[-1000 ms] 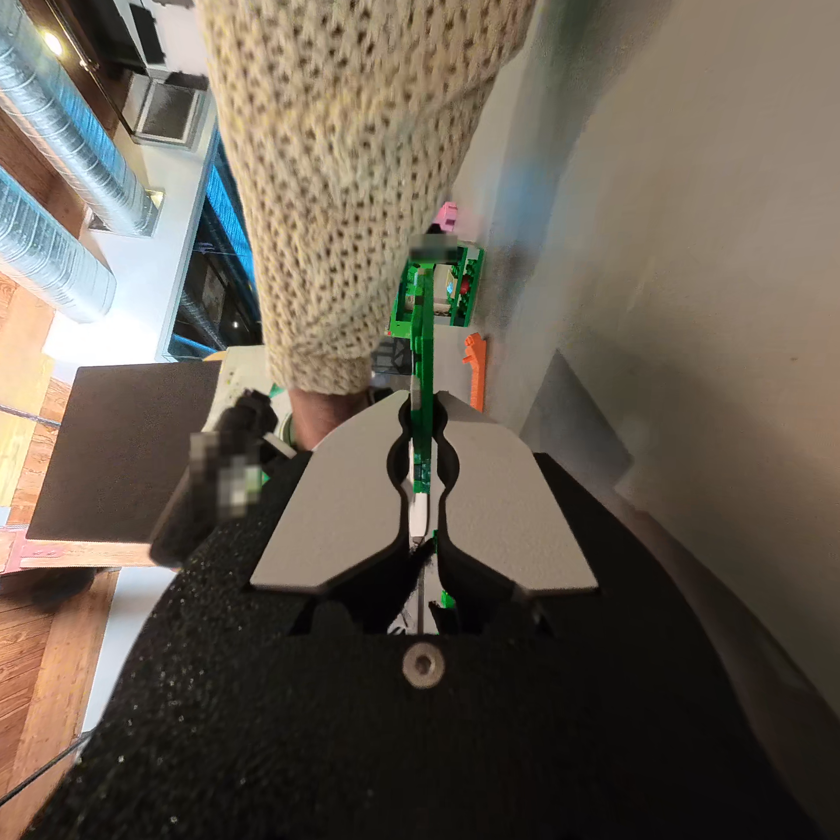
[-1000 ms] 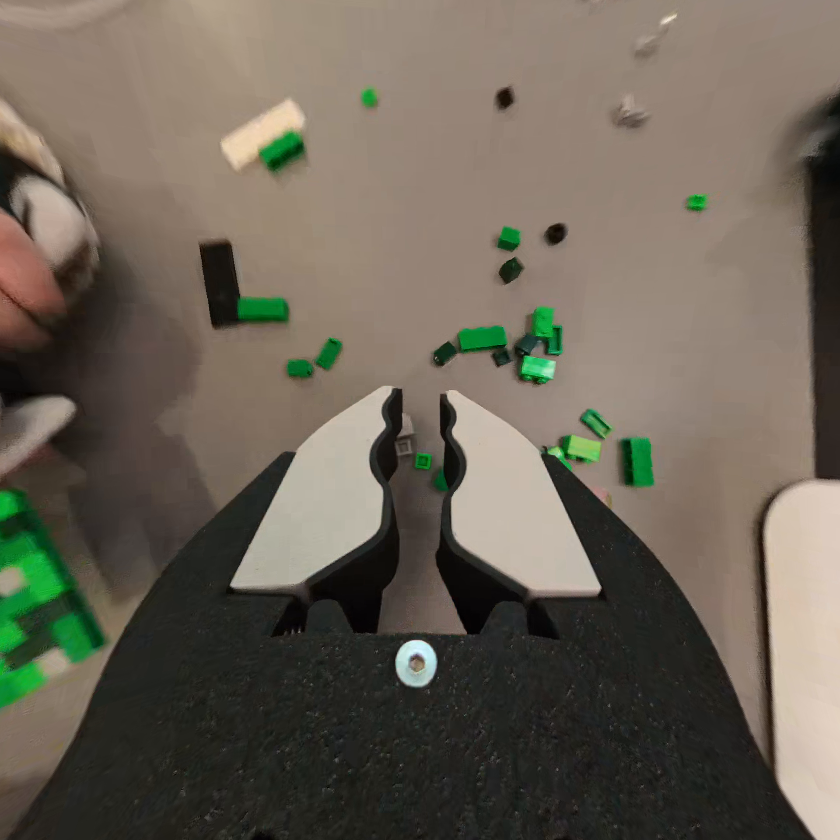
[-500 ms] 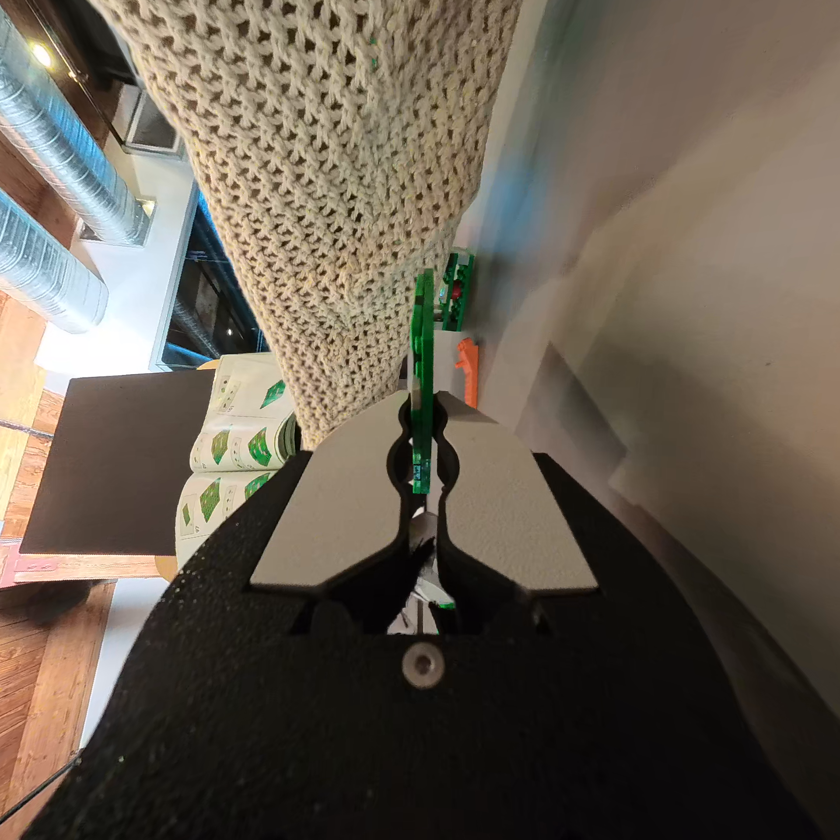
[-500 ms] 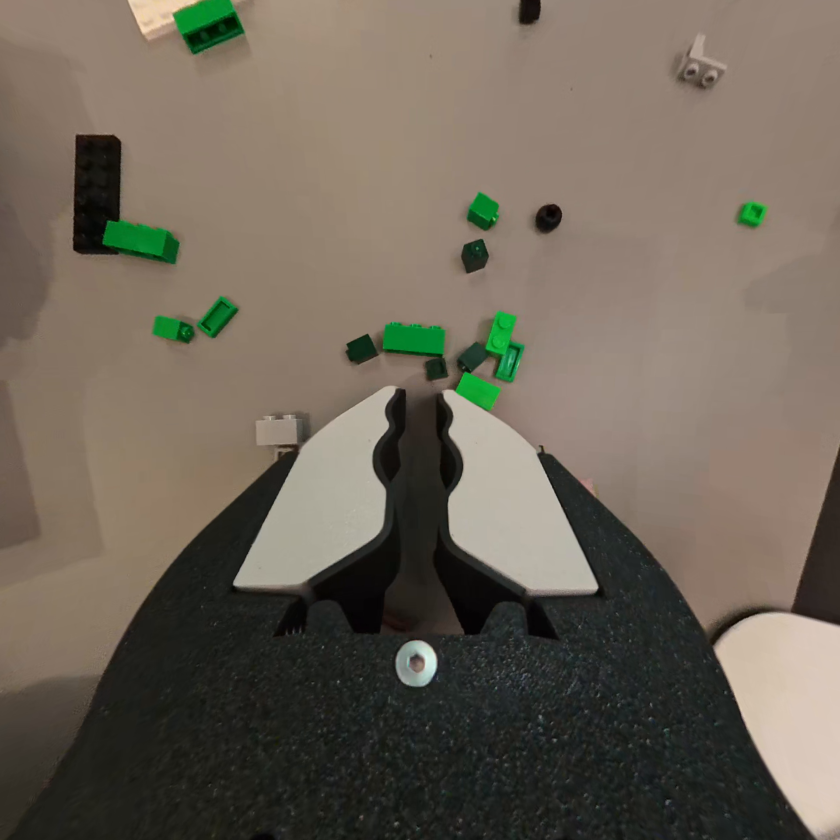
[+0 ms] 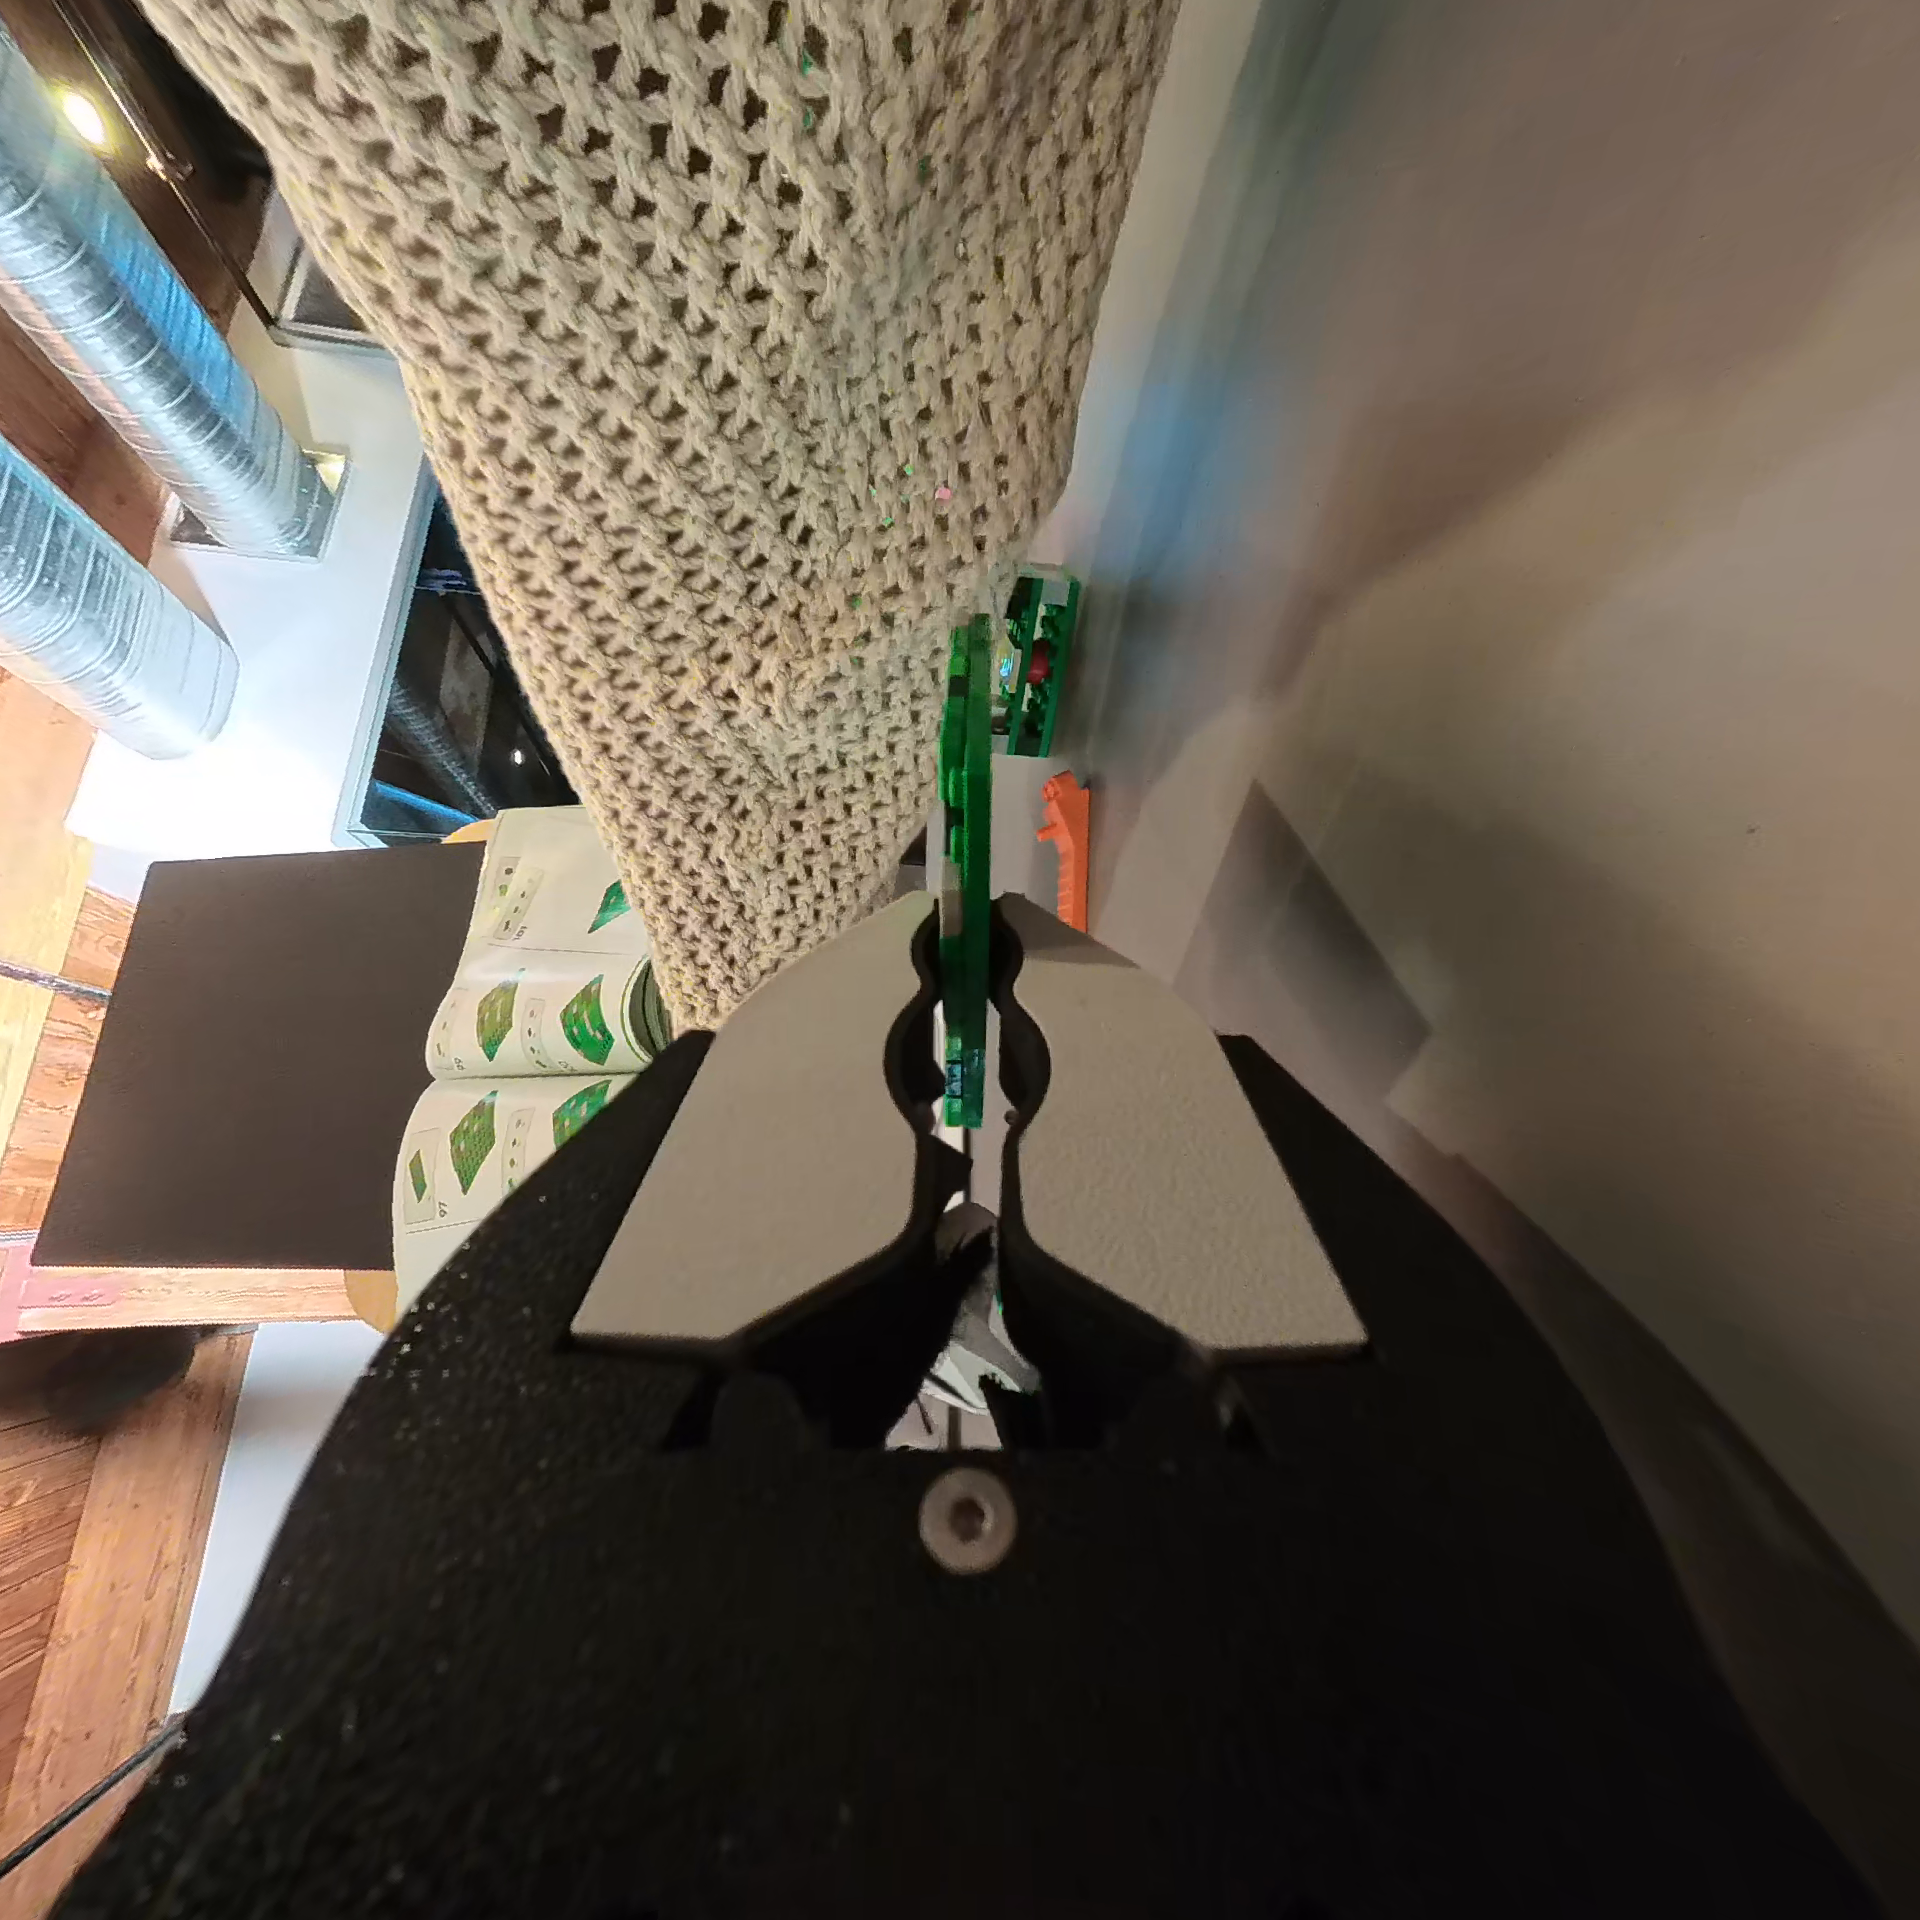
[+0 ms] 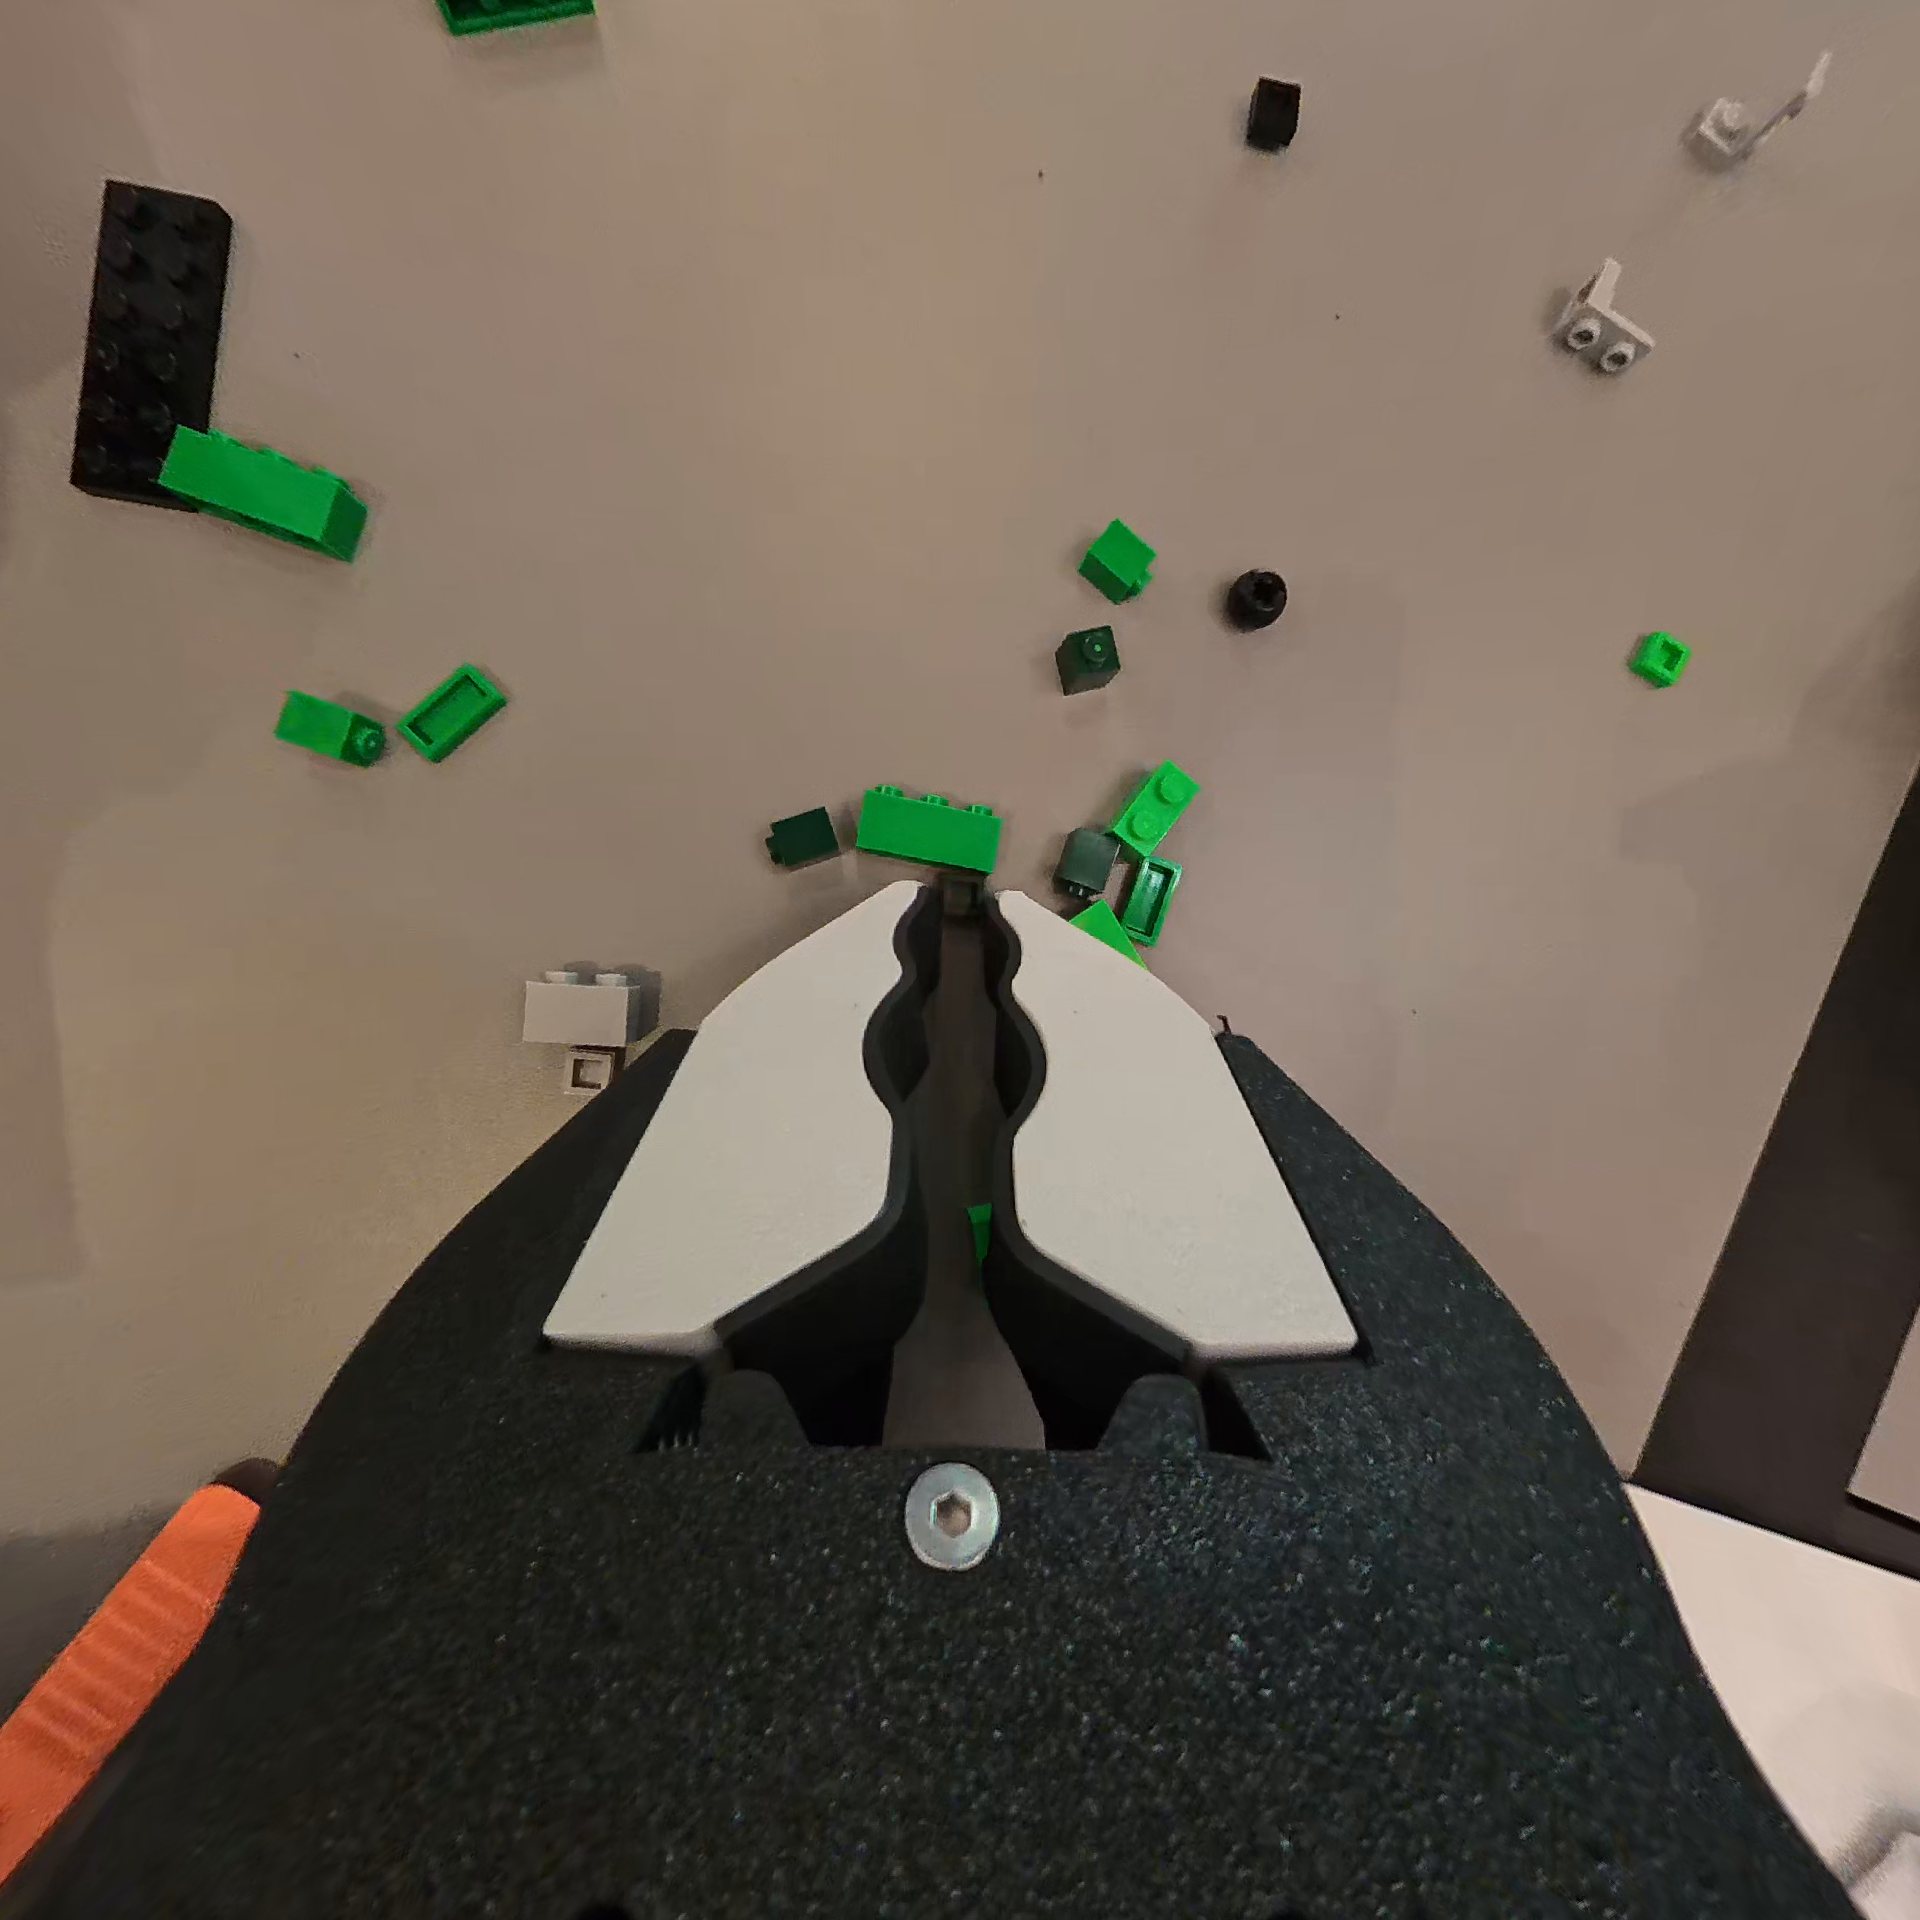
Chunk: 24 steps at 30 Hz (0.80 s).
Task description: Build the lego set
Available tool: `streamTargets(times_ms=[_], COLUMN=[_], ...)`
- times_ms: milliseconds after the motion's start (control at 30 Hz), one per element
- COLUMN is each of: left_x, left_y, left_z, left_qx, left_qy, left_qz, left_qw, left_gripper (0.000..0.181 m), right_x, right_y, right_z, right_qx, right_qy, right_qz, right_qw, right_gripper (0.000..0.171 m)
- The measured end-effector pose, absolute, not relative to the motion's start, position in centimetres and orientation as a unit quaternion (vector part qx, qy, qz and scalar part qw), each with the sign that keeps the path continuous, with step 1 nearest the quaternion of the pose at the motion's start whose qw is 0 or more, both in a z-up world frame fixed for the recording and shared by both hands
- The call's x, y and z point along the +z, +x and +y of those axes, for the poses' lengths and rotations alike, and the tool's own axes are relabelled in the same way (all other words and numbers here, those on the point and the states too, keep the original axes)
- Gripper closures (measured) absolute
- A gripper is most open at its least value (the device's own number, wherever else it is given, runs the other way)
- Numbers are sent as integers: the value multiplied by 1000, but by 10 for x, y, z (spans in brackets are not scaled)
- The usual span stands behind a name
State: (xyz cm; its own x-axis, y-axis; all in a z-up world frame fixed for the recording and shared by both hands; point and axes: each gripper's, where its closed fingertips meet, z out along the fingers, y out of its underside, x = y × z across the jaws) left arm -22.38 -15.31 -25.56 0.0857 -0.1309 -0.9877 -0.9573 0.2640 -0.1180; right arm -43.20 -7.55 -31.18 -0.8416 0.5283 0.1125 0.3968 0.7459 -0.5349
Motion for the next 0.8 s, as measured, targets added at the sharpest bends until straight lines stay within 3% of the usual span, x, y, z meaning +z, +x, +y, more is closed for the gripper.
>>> streamTargets(times_ms=[200,400,633,800], left_x=[-253,-250,-246,-244], left_y=[-224,-217,-222,-221], left_z=[-153,-154,-151,-149], left_qx=[370,382,375,352], left_qy=[-479,-460,-478,-498], left_qz=[564,575,559,548], left_qw=[562,559,564,573], left_gripper=[175,176,176,175], right_x=[-278,-208,-194,-202], right_y=[-416,-332,-236,-210], right_z=[-75,-103,-130,-144], right_qx=[241,242,55,-114], right_qy=[-246,-154,29,183], right_qz=[-920,-894,-849,-767], right_qw=[186,343,524,604], right_gripper=[164,164,164,164])
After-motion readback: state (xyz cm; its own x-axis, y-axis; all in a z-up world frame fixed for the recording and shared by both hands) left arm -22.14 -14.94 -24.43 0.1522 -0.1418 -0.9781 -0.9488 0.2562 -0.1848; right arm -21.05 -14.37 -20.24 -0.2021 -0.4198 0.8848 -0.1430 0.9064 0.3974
